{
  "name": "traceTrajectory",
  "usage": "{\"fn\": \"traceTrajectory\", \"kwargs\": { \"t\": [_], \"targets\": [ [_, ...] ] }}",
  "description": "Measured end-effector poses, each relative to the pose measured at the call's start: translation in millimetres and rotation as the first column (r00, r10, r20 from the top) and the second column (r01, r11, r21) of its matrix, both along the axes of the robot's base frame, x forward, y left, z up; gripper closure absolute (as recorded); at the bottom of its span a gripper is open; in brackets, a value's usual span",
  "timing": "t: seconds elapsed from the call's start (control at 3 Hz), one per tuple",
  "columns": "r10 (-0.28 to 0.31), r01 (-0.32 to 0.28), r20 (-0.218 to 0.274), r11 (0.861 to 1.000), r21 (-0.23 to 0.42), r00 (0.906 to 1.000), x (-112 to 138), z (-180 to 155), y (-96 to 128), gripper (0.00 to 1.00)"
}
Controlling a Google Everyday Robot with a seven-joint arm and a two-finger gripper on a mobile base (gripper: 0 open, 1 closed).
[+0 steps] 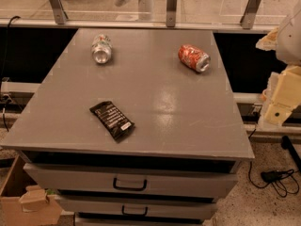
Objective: Place 7up can upright
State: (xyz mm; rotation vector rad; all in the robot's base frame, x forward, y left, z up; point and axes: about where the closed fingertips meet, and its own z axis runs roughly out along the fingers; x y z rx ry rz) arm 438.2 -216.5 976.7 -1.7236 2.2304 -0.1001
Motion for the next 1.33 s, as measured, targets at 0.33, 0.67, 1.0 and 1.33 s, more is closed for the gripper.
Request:
{"fn": "traceTrajectory", "kwargs": {
  "t": [0.33,0.67,1.0,1.33],
  "targets": [
    [0.0,0.0,0.0,1.0,0.0,1.0,0,0,0,0.0],
    [0.001,-0.001,0.001,0.999,0.037,1.0,7,0,10,0.0],
    [0.034,-0.036,0.022,0.995,0.088,0.9992,47,1,55,0.0],
    [0.103,-0.112,0.07,0.984,0.14,0.9922,103,9,137,0.0]
  ]
}}
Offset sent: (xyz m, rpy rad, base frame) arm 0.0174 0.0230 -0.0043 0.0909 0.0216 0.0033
